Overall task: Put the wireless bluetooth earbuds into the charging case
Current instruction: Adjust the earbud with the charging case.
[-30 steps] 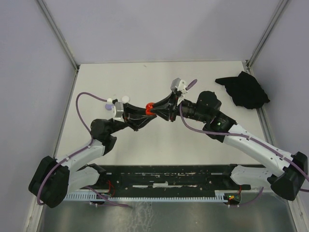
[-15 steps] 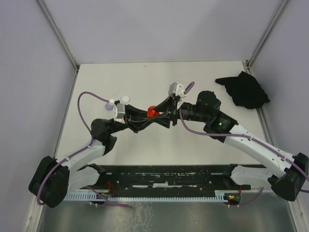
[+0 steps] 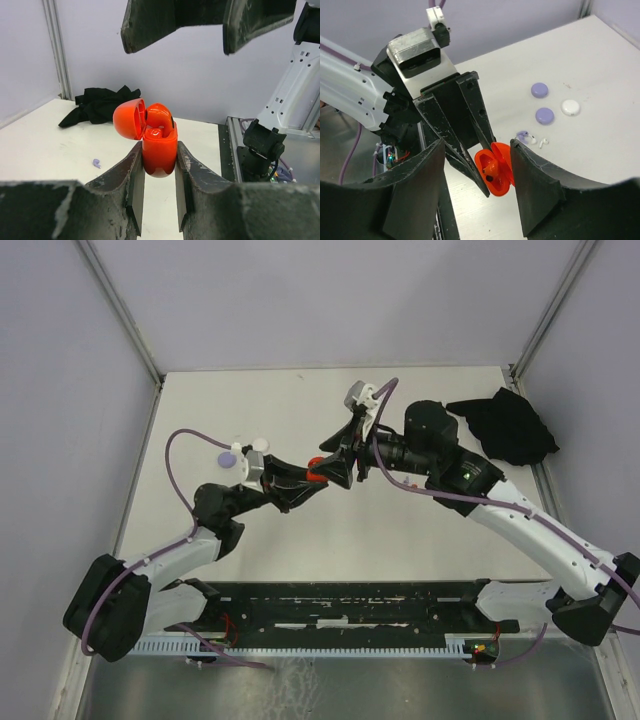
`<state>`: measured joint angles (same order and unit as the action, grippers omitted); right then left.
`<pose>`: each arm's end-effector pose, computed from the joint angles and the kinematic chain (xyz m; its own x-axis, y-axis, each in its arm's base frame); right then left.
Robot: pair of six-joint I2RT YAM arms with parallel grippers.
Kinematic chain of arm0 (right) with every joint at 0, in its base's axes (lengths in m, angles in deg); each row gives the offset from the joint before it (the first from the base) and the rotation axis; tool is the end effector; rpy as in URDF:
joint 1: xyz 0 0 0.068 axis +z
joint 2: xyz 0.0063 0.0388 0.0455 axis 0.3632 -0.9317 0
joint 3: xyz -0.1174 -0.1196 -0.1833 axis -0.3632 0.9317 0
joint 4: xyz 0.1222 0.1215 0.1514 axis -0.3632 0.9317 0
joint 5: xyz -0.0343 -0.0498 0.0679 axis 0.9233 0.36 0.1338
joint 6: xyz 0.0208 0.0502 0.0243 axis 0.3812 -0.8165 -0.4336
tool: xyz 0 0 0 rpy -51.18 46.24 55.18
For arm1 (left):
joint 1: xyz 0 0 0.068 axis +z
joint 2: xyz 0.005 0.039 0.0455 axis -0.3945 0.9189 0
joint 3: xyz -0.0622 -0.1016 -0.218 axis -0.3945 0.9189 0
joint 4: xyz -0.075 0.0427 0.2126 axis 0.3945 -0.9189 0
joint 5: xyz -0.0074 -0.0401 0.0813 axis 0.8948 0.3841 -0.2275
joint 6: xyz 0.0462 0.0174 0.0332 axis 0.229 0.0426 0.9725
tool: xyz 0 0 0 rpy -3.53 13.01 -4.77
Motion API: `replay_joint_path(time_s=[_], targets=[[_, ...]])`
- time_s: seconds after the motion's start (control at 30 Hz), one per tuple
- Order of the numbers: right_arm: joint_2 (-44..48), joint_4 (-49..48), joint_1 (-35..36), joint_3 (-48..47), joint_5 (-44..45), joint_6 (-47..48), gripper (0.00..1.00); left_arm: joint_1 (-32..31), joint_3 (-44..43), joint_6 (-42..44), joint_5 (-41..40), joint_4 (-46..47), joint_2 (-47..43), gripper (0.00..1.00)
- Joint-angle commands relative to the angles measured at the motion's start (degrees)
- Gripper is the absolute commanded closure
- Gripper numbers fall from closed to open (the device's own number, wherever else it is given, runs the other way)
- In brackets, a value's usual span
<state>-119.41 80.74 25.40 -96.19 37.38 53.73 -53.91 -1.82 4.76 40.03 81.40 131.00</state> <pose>0.1589 0.1971 0.4011 -0.2086 -0.0382 -0.9772 -0.9363 0.2965 0.1883 0.1650 -0.1325 0.2875 0.0471 -0.3536 -0.9342 0.9782 0.2059 -0.0286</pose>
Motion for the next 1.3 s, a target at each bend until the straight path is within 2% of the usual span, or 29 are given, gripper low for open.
replay_joint_path(time_s=[0.0, 0.23, 0.33, 0.53, 0.77, 1.27], targets=[[-2.04, 10.82, -0.29, -7.72, 6.33, -3.52, 0.38, -0.09, 0.07, -0.08, -2.37, 2.46, 0.39, 0.97], [-7.01, 28.14, -0.29, -19.24, 9.16, -9.78, 0.44, -0.09, -0.33, 3.67, -3.59, -2.39, 0.36, 0.97], [-8.55, 31.74, -0.29, -21.43, 8.99, -12.17, 0.47, -0.12, -0.42, 4.68, -3.74, -3.49, 0.36, 0.97], [-10.29, 32.98, -0.24, -20.83, 9.08, -14.66, 0.53, -0.13, -0.86, 5.80, -3.89, -4.48, 0.47, 0.97], [-11.90, 29.25, -0.20, -18.42, 9.06, -16.05, 0.61, -0.10, -1.06, 5.89, -2.59, -4.43, 0.24, 0.97], [-13.02, 27.47, -0.18, -17.72, 8.03, -13.60, 0.68, -0.15, -1.29, 6.06, 0.36, -4.06, -0.39, 0.97]])
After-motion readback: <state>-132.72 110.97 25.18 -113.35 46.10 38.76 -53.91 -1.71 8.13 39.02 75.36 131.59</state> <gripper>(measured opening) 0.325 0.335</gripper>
